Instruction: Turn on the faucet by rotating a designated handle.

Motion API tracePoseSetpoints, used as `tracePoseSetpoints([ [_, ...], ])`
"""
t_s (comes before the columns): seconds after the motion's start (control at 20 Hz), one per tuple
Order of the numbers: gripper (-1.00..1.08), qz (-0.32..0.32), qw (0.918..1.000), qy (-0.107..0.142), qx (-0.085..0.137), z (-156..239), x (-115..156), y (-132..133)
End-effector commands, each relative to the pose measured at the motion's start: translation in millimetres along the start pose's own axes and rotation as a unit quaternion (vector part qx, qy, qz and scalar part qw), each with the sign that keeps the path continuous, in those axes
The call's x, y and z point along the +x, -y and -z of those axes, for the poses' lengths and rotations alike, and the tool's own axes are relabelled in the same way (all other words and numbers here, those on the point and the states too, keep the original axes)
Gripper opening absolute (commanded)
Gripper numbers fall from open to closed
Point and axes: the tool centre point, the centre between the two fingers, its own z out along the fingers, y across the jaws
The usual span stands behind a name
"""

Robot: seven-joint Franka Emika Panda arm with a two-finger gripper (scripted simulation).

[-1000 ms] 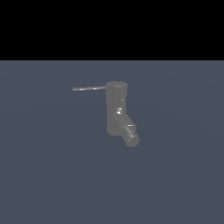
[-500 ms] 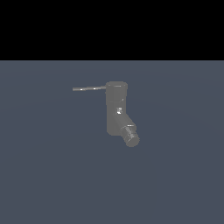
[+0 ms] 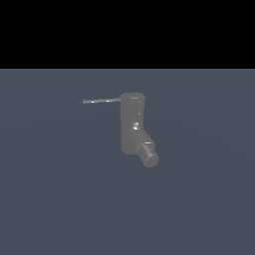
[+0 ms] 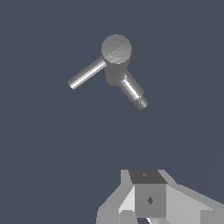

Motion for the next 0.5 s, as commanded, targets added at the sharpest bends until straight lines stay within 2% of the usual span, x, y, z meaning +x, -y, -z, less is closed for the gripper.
tracePoseSetpoints([
  [0.0, -1.0, -0.027, 0.9996, 0.001, 0.0, -13, 4, 12],
  [0.45, -1.0, -0.119, 0.9929, 0.006, -0.001, -58, 26, 52],
])
